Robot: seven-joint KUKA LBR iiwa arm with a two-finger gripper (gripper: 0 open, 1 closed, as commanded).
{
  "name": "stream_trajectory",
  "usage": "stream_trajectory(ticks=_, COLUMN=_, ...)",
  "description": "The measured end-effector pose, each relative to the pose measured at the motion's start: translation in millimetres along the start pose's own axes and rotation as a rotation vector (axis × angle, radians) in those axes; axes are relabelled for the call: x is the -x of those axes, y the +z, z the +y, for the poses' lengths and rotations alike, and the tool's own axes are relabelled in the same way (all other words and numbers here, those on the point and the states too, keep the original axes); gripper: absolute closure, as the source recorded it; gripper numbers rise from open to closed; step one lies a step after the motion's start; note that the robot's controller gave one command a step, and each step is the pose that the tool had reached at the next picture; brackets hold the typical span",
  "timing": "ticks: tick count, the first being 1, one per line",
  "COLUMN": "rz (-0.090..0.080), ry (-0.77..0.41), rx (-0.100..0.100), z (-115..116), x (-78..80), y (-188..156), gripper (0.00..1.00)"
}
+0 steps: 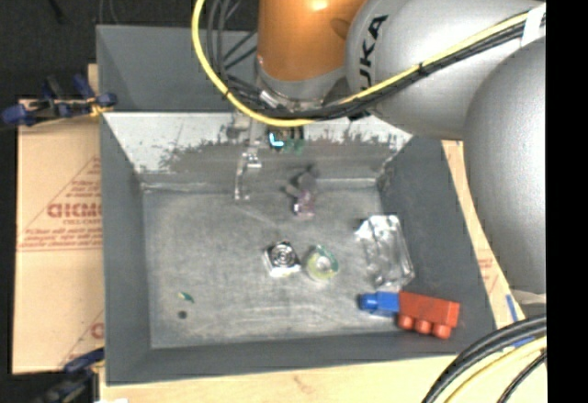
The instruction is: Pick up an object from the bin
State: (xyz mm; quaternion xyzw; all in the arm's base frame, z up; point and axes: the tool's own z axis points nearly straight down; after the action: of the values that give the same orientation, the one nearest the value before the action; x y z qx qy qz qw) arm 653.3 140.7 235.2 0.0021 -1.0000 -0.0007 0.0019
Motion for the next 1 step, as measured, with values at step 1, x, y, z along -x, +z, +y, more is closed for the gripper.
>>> stream_trajectory(ticks=1, rz=-0.004, ry=-0.141, rx=-0.003, z=-70.9, x=-44.0, y=157.9, gripper=0.0)
